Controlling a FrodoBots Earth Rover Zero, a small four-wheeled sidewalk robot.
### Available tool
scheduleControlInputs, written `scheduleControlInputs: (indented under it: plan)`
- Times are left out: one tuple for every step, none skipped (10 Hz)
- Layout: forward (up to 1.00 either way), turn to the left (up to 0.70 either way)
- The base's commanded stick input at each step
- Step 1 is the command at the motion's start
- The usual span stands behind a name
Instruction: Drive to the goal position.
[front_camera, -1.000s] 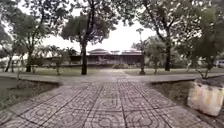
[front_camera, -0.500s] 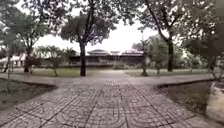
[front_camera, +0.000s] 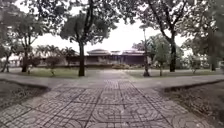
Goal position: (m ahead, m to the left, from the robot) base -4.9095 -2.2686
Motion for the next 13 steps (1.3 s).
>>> scheduleControlInputs:
  plan:
    - [0.7, 0.0]
    - [0.7, 0.0]
    - [0.7, 0.0]
    - [0.7, 0.0]
    - [0.7, 0.0]
    - [0.7, 0.0]
    - [0.7, 0.0]
    - [0.7, 0.0]
    - [0.7, 0.0]
    - [0.7, 0.0]
    - [0.7, 0.0]
    - [0.7, 0.0]
    - [0.7, 0.0]
